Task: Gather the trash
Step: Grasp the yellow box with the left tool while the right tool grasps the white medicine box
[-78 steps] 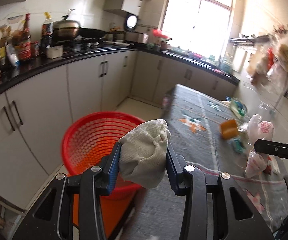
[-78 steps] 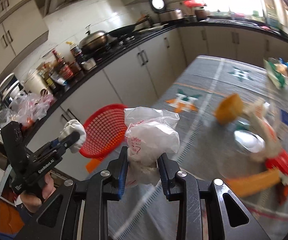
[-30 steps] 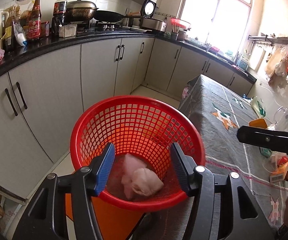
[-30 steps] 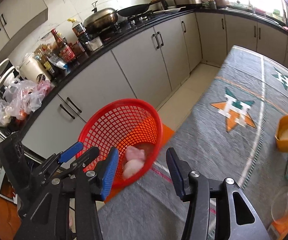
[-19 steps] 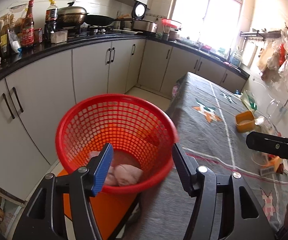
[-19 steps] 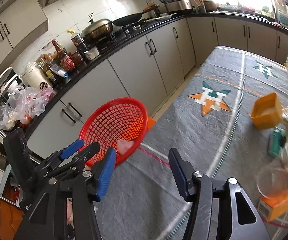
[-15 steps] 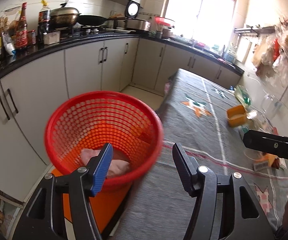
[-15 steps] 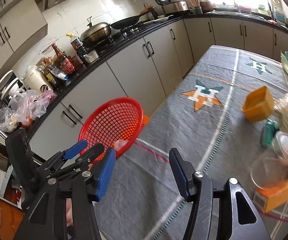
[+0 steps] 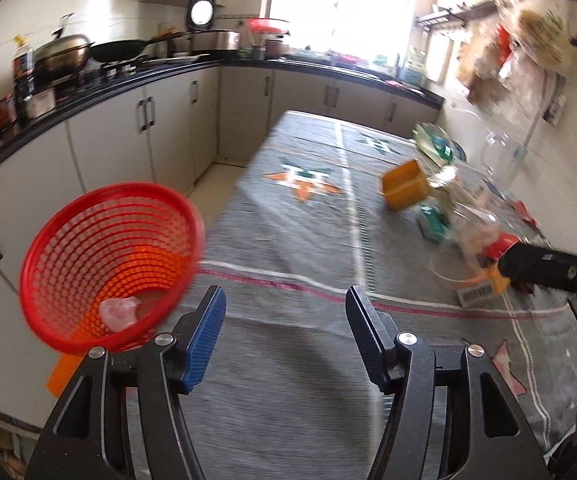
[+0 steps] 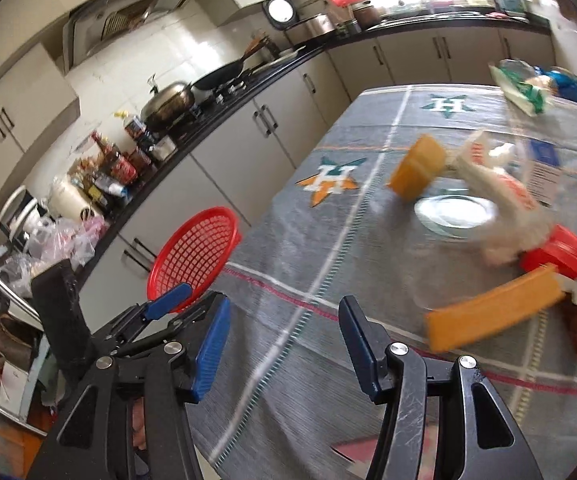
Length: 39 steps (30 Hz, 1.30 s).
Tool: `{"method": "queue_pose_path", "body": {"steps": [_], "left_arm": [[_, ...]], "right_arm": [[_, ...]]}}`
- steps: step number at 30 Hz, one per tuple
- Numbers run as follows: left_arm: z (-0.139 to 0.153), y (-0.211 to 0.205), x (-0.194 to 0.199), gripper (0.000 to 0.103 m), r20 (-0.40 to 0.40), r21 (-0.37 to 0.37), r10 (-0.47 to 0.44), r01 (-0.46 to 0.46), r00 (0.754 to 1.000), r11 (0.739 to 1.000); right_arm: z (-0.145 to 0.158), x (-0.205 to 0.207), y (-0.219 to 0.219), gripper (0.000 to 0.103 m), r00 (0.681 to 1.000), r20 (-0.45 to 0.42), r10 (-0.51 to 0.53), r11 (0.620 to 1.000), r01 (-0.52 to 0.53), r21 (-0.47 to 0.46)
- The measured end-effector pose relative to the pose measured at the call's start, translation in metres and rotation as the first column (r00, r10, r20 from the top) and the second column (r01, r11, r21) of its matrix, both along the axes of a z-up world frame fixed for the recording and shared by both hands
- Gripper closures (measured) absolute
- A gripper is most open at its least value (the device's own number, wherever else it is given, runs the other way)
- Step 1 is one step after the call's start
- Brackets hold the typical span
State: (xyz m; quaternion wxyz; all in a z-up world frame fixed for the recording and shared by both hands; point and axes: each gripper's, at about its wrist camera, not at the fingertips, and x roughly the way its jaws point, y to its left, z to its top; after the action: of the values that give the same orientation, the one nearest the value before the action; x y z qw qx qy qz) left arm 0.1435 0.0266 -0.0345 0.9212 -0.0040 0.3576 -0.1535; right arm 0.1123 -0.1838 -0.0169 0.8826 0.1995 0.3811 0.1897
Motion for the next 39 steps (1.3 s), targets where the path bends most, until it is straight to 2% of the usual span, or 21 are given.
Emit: {"method": "queue_pose_path", "body": {"steps": [5, 9, 13, 17, 21, 27, 30, 32, 34, 39], "left_arm": [[0.004, -0.043, -0.006, 0.038, 0.007, 0.031, -0.104, 0.104, 0.995, 0.994], [0.006, -0.086, -0.011, 0.033, 0.010, 0.062, -0.218, 0.217, 0.976, 0.974], [0.004, -0.132, -0.014, 0.032, 0.009, 0.127, -0.340, 0.336, 0.940, 0.933], [-0.003, -0.167, -0.015, 0.032, -0.001, 0.200, -0.414, 0.406, 0.910, 0.892], [-0.009, -0.194, -0.015, 0.032, -0.009, 0.246, -0.466, 0.454, 0.885, 0.857], [-0.021, -0.223, -0.012, 0.033, -0.033, 0.293, -0.496, 0.483, 0.868, 0.826], [-0.026, -0.237, -0.013, 0.040, -0.042, 0.310, -0.500, 0.487, 0.865, 0.816], [-0.029, -0.244, -0.012, 0.056, -0.048, 0.305, -0.506, 0.495, 0.861, 0.814], [-0.031, -0.248, -0.010, 0.066, -0.058, 0.291, -0.495, 0.489, 0.867, 0.822], [-0.030, -0.240, -0.009, 0.073, -0.039, 0.265, -0.463, 0.456, 0.885, 0.849]], "right_arm": [[0.006, -0.021, -0.051, 0.043, 0.994, 0.027, -0.102, 0.994, 0.100, 0.046], [0.008, -0.039, -0.102, 0.042, 0.975, 0.034, -0.220, 0.972, 0.216, 0.087], [0.005, -0.056, -0.146, 0.042, 0.947, 0.029, -0.320, 0.943, 0.315, 0.108], [-0.004, -0.070, -0.184, 0.042, 0.917, 0.006, -0.399, 0.910, 0.395, 0.124], [-0.011, -0.077, -0.215, 0.042, 0.884, -0.021, -0.467, 0.875, 0.465, 0.137], [-0.019, -0.086, -0.250, 0.042, 0.833, -0.054, -0.551, 0.826, 0.554, 0.109], [-0.025, -0.082, -0.261, 0.040, 0.813, -0.077, -0.577, 0.809, 0.582, 0.085], [-0.029, -0.075, -0.269, 0.040, 0.797, -0.095, -0.596, 0.797, 0.602, 0.044], [-0.034, -0.067, -0.273, 0.040, 0.787, -0.115, -0.606, 0.792, 0.611, 0.008], [-0.048, -0.051, -0.278, 0.039, 0.767, -0.143, -0.626, 0.780, 0.620, -0.086]]}}
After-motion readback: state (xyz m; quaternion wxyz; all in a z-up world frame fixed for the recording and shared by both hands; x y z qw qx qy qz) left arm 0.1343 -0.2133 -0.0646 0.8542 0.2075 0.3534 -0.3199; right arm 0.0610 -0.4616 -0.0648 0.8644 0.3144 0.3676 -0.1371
